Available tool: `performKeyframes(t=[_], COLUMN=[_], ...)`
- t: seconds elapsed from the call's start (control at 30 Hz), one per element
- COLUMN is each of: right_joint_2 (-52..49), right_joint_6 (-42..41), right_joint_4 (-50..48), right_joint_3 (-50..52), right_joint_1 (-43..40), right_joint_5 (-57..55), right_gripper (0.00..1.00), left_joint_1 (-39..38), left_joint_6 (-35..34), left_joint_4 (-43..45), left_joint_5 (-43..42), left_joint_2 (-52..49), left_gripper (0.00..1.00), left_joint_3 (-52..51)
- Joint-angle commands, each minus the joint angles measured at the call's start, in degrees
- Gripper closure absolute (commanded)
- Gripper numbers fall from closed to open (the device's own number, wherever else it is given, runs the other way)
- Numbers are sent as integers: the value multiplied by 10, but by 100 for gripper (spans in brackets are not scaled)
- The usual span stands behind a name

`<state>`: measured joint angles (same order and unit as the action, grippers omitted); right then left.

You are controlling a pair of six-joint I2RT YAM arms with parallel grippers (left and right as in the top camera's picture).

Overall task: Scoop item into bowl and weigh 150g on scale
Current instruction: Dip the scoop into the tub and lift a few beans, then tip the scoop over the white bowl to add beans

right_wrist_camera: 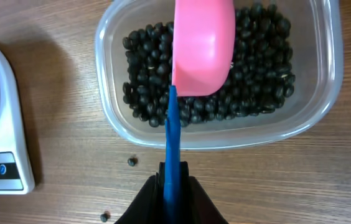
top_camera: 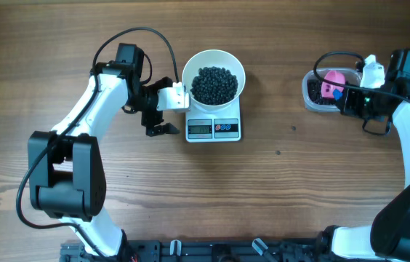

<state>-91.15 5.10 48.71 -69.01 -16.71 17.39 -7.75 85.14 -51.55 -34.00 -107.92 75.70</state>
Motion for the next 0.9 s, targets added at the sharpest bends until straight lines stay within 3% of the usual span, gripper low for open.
performKeyframes(t=[0.0,0.1,0.2,0.4,0.57,0.8,0.87], right_joint_2=[6,6,6,6,8,49,74], right_joint_6=[-8,-25,-28,-51,-51,16,56], right_joint_4=[-7,-13,-23,-44,-49,-46,-47], right_joint_3=[-6,4,16,15,-2,-19,-32], right_joint_1=[1,2,2,-5,-30,-66,-66], right_joint_5=[21,24,99,63,99,97,151], right_gripper=[96,96,96,96,96,96,96], left_joint_1=[2,2,2,2,2,2,2], left_joint_6=[-1,-1,-1,-1,-1,-1,-1], left_joint_4=[-1,-1,-1,-1,-1,-1,-1], left_joint_5=[-11,-11,-11,-11,-11,-11,-11], left_joint_2=[-6,-6,-6,-6,-6,-6,-6], left_gripper=[0,0,0,0,0,0,0], left_joint_3=[-5,-5,-5,-5,-5,-5,-5])
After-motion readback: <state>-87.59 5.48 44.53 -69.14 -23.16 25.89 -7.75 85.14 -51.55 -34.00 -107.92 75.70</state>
